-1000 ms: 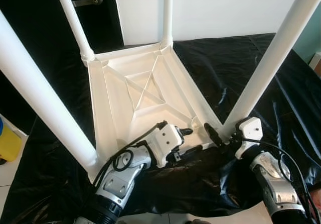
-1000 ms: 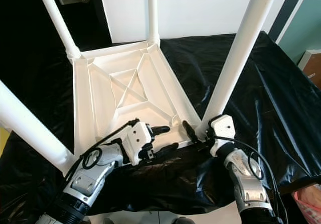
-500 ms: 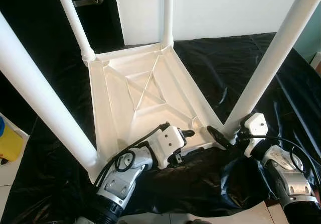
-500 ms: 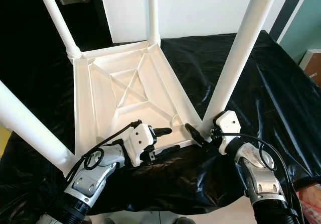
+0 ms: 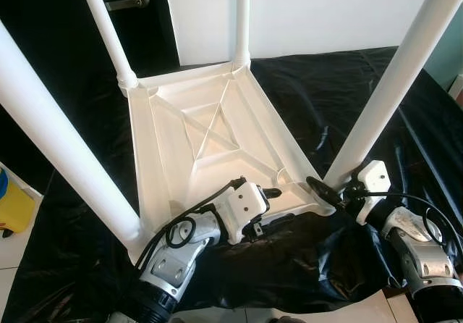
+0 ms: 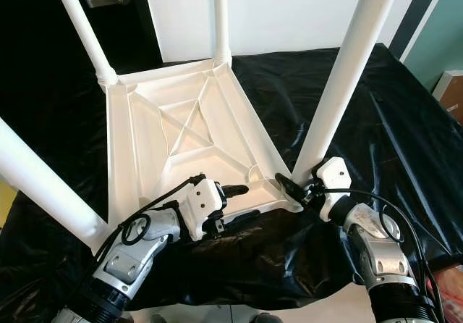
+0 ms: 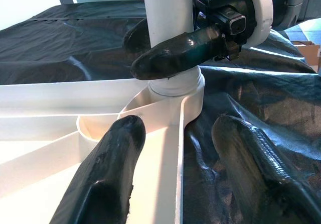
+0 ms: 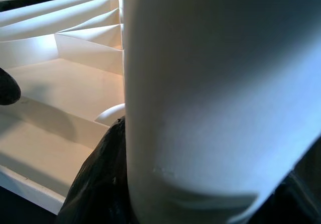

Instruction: Building children table

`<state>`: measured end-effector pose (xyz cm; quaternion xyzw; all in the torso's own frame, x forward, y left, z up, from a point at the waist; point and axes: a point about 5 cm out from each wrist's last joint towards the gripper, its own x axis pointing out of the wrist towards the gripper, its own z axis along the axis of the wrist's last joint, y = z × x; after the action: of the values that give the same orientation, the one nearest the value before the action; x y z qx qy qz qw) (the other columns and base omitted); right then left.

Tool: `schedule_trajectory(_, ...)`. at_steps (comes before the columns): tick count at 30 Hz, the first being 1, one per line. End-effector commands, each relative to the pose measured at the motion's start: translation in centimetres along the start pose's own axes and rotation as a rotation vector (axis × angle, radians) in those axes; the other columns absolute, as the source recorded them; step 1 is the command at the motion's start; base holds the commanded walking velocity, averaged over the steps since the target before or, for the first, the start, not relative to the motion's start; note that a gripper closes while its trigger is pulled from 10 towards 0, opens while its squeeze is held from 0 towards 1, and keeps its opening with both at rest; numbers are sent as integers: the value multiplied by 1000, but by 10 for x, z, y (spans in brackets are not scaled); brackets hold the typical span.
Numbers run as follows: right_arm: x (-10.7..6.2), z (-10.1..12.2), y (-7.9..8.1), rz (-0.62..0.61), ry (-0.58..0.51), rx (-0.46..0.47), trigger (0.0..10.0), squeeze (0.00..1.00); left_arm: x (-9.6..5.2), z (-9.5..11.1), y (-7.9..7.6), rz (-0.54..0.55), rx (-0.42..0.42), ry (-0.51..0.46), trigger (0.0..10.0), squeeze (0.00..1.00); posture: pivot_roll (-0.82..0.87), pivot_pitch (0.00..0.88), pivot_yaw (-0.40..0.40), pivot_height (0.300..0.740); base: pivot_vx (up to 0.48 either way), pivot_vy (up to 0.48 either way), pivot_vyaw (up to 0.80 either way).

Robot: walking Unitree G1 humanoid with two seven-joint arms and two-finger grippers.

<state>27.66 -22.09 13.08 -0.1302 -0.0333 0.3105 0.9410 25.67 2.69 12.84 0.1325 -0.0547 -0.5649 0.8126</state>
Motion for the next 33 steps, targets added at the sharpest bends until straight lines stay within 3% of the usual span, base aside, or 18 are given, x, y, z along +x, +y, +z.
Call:
schedule_trajectory(1,-5,-7,2,-11,40,12,0,0,0,0,0,10,7,10,10000,0,-163,86,47,740,0,0,0)
schedule_trajectory(2,-5,-9,3,-27,47,27,10000,0,0,0,0,12,7,11,10000,0,-161,91,46,740,0,0,0)
schedule_trajectory(10,-1,-10,16,-171,47,76,10000,0,-1,0,0,22,-2,10,10000,0,-156,107,37,740,0,0,0)
schedule_trajectory(13,-1,-9,22,-313,42,84,10000,0,-2,0,-1,30,-7,12,10000,0,-150,117,33,740,0,0,0)
schedule_trajectory(19,-1,-8,29,-470,52,110,10000,0,-3,-1,-1,35,-9,14,10000,0,-150,118,34,740,0,0,0)
schedule_trajectory(22,2,-15,34,-655,106,139,10000,0,-3,-1,-1,33,-10,13,10000,0,-152,120,37,740,0,0,0)
schedule_trajectory(25,2,-17,36,-715,123,146,10000,0,-3,0,-1,33,-10,13,10000,0,-152,120,37,740,0,0,0)
schedule_trajectory(27,5,-20,44,-897,179,174,10000,0,-3,0,1,36,-8,12,10000,0,-146,121,34,740,0,0,0)
schedule_trajectory(30,9,-21,51,-988,212,213,10000,0,-3,0,2,41,-7,13,10000,0,-142,123,32,740,0,0,0)
schedule_trajectory(33,21,-16,60,-923,174,266,10000,0,-4,1,3,48,-9,13,10000,0,-145,122,39,740,0,0,0)
